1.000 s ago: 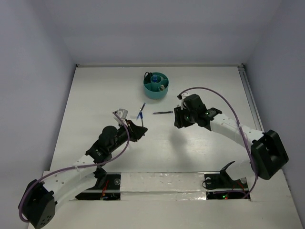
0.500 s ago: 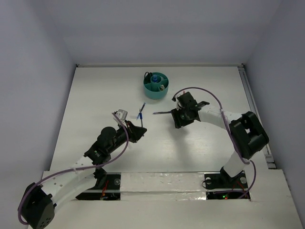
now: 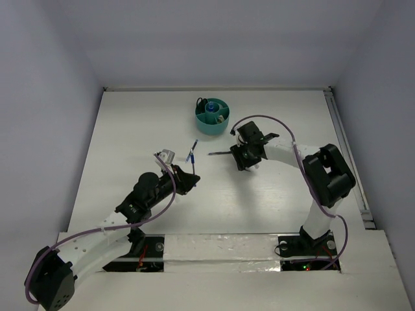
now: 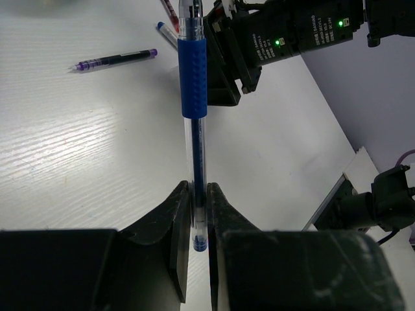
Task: Sort the stationery into containers
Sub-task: Close the pen cap on the pen.
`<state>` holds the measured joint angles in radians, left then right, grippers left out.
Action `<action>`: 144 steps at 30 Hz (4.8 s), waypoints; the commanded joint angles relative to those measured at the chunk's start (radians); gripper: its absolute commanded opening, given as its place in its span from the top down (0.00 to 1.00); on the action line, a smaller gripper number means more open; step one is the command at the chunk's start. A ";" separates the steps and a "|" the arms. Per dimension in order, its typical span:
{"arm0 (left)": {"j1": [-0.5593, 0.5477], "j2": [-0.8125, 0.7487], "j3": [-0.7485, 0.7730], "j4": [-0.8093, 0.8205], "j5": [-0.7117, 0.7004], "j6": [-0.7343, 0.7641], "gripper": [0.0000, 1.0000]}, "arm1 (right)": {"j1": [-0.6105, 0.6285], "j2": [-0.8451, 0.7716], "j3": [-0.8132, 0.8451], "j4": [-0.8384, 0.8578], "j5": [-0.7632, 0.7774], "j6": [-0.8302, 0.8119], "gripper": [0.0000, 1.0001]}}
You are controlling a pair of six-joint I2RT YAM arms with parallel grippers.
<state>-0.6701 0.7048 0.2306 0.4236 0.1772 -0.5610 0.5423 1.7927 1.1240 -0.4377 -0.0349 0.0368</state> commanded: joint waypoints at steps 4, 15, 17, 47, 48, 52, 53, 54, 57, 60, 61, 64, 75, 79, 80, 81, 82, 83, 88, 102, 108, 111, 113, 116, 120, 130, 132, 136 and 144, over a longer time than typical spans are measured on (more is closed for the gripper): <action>0.003 -0.011 -0.008 0.050 0.015 -0.004 1.00 | -0.005 0.010 0.047 0.001 -0.025 -0.018 0.57; 0.003 -0.030 0.000 0.033 0.005 -0.007 1.00 | 0.015 -0.061 -0.059 0.048 -0.028 0.193 0.84; 0.003 -0.033 -0.002 0.032 0.005 -0.010 1.00 | 0.041 -0.076 -0.078 0.086 -0.017 0.244 0.84; 0.003 -0.057 0.006 -0.003 -0.010 -0.010 1.00 | 0.180 0.026 0.036 -0.101 0.154 0.090 0.51; 0.003 -0.060 0.006 -0.005 -0.012 -0.010 1.00 | 0.180 0.036 0.039 -0.117 0.164 0.094 0.52; 0.003 -0.070 0.003 -0.009 -0.016 -0.010 1.00 | 0.180 0.050 0.037 -0.118 0.165 0.117 0.73; 0.003 -0.068 0.004 -0.011 -0.018 -0.010 1.00 | 0.180 0.048 0.036 -0.116 0.158 0.124 0.77; 0.003 -0.068 0.004 -0.013 -0.018 -0.010 1.00 | 0.180 0.047 0.034 -0.115 0.158 0.132 0.80; 0.003 -0.070 0.006 -0.016 -0.018 -0.008 1.00 | 0.180 0.046 0.036 -0.125 0.155 0.141 0.87; 0.003 -0.073 0.004 -0.016 -0.019 -0.010 1.00 | 0.180 0.039 0.033 -0.134 0.150 0.155 0.85; 0.003 -0.074 0.003 -0.016 -0.019 -0.013 1.00 | 0.180 0.036 0.030 -0.133 0.145 0.156 0.83; 0.003 -0.074 0.001 -0.014 -0.018 -0.014 1.00 | 0.180 0.034 0.023 -0.128 0.138 0.160 0.68; 0.003 -0.099 -0.007 -0.040 -0.005 -0.020 1.00 | 0.180 0.077 0.008 -0.124 0.115 0.172 1.00; 0.003 -0.102 -0.011 -0.036 0.001 -0.028 1.00 | 0.180 0.021 -0.009 -0.087 0.101 0.184 1.00; 0.003 -0.094 -0.010 -0.025 0.004 -0.028 1.00 | 0.180 -0.031 -0.013 -0.052 0.092 0.190 1.00; 0.003 -0.088 -0.011 -0.019 0.008 -0.030 1.00 | 0.180 -0.064 -0.019 -0.027 0.083 0.207 1.00; 0.003 -0.082 -0.011 -0.011 0.024 -0.033 1.00 | 0.180 -0.097 -0.032 -0.003 0.072 0.218 1.00; 0.003 -0.074 -0.014 0.007 0.033 -0.034 1.00 | 0.180 -0.130 -0.035 0.022 0.063 0.230 1.00; 0.003 -0.087 -0.017 0.027 0.051 -0.042 1.00 | 0.180 -0.358 -0.075 0.215 0.067 0.356 1.00; 0.003 0.047 0.019 0.093 0.214 -0.145 1.00 | 0.262 -0.523 -0.274 0.993 0.090 0.623 1.00; 0.003 0.068 0.038 0.116 0.240 -0.143 1.00 | 0.294 -0.475 -0.250 1.034 0.053 0.627 1.00; 0.003 0.068 0.047 0.115 0.245 -0.135 1.00 | 0.304 -0.441 -0.237 1.031 0.047 0.623 1.00; 0.003 0.064 0.047 0.116 0.252 -0.134 1.00 | 0.314 -0.423 -0.240 1.034 0.043 0.626 1.00; 0.003 0.058 0.047 0.115 0.255 -0.132 1.00 | 0.314 -0.398 -0.224 1.015 0.014 0.617 1.00; 0.003 0.055 0.044 0.110 0.254 -0.131 1.00 | 0.314 -0.386 -0.213 1.007 -0.016 0.618 1.00; 0.003 0.022 0.053 0.098 0.209 -0.128 1.00 | 0.314 -0.392 -0.237 1.011 -0.016 0.627 1.00; 0.003 0.022 0.052 0.098 0.209 -0.128 1.00 | 0.314 -0.395 -0.242 1.014 -0.017 0.629 1.00; 0.003 0.031 0.050 0.096 0.206 -0.126 1.00 | 0.314 -0.395 -0.240 1.025 -0.019 0.632 1.00; 0.003 0.028 0.046 0.090 0.193 -0.120 1.00 | 0.314 -0.400 -0.234 1.028 -0.017 0.629 1.00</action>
<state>-0.6701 0.7437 0.2382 0.4808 0.3843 -0.6956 0.8463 1.4143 0.8616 0.5308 -0.0486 0.6632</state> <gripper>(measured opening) 0.073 0.165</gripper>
